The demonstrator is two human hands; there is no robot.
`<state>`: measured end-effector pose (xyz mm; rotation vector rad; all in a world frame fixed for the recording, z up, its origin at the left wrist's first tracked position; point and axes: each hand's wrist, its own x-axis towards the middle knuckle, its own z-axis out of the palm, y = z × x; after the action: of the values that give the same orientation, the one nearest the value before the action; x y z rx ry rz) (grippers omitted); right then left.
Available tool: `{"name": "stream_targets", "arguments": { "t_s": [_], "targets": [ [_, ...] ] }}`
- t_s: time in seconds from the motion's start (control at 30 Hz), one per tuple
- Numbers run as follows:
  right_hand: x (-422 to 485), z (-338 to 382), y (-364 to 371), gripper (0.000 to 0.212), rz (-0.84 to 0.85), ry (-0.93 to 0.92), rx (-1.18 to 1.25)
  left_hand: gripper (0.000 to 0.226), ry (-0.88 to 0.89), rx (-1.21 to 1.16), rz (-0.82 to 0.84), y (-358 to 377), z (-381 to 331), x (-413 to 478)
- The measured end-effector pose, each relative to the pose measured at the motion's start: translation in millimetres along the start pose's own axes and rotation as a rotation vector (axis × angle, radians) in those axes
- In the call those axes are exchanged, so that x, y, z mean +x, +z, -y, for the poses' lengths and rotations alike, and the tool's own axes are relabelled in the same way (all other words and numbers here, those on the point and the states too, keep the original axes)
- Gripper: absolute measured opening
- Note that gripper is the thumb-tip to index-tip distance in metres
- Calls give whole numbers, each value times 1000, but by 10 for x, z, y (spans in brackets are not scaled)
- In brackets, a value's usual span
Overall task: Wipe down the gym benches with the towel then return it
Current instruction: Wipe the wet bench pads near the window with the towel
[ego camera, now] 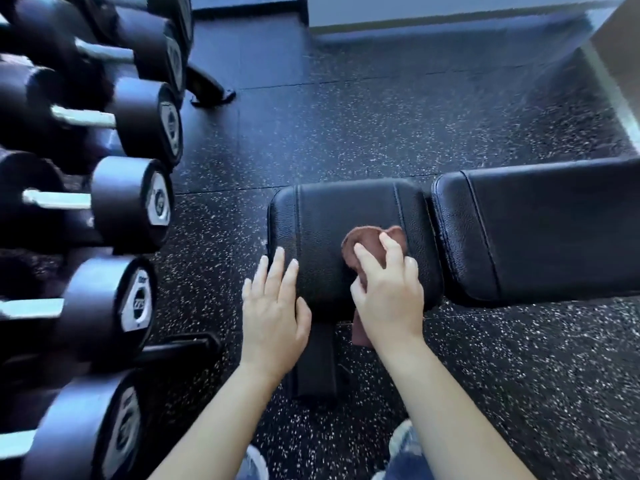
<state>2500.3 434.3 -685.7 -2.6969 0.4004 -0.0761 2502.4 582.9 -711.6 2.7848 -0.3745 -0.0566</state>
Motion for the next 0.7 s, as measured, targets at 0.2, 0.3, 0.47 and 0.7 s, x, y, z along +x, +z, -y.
{"name": "stream_targets", "arguments": {
  "t_s": [0.2, 0.3, 0.47, 0.7],
  "targets": [
    [-120, 316, -996, 46, 204, -49, -38, 41, -14, 41, -45, -1140, -524, -143],
    [-129, 504, -1578, 46, 187, -123, -12, 42, -60, 45, -54, -1681, -839, -180],
    [-133, 723, -2434, 46, 269, -226, -43, 35, -179, 34, -72, -2497, -1277, -349],
    [-102, 1175, -3184, 45, 235, -356, -6, 45, -285, 47, -175, -3298, -1485, -504]
  ]
}}
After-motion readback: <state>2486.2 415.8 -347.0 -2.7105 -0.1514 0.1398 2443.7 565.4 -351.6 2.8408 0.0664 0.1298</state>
